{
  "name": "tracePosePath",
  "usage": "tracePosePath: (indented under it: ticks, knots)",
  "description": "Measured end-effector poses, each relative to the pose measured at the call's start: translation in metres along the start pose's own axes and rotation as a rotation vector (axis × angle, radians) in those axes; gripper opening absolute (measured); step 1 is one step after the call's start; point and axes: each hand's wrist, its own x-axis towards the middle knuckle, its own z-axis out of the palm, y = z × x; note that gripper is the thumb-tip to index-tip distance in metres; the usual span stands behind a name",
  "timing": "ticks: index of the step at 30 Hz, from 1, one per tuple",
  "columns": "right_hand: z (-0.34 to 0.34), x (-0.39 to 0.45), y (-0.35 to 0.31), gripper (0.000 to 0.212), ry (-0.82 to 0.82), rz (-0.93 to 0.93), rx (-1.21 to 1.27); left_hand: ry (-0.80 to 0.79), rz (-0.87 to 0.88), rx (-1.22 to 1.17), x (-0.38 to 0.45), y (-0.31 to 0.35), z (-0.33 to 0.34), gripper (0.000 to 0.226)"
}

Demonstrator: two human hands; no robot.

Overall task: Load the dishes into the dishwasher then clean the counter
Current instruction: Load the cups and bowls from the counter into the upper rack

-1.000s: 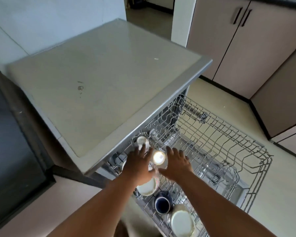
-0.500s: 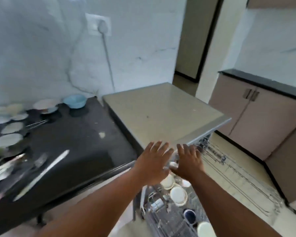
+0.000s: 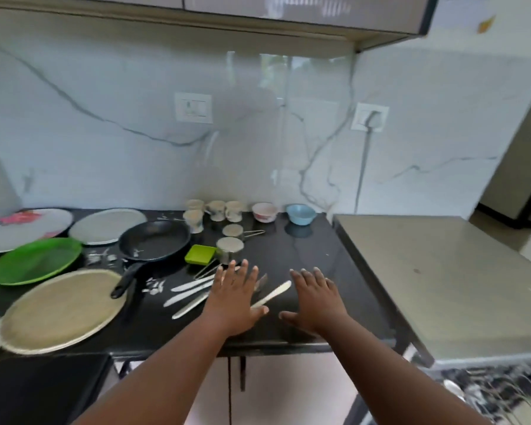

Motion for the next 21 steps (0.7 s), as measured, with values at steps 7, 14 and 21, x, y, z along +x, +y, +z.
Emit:
tracePosePath:
  ticks: [7,14,21]
  knots:
    - [0.009,0.076,-0.006,0.099,-0.045,-0.090,0.120,-0.028,-0.201,-0.080,0.039,-0.037,0.005,0.090]
    - [-0.002,0.173,0.028,0.099,-0.057,-0.106,0.206,-0.008,-0.429,-0.179,0.115,-0.056,-0.003,0.087]
    - [-0.003,0.242,0.004,0.088,-0.071,-0.128,0.312,0.014,-0.621,-0.225,0.132,-0.100,-0.004,0.090]
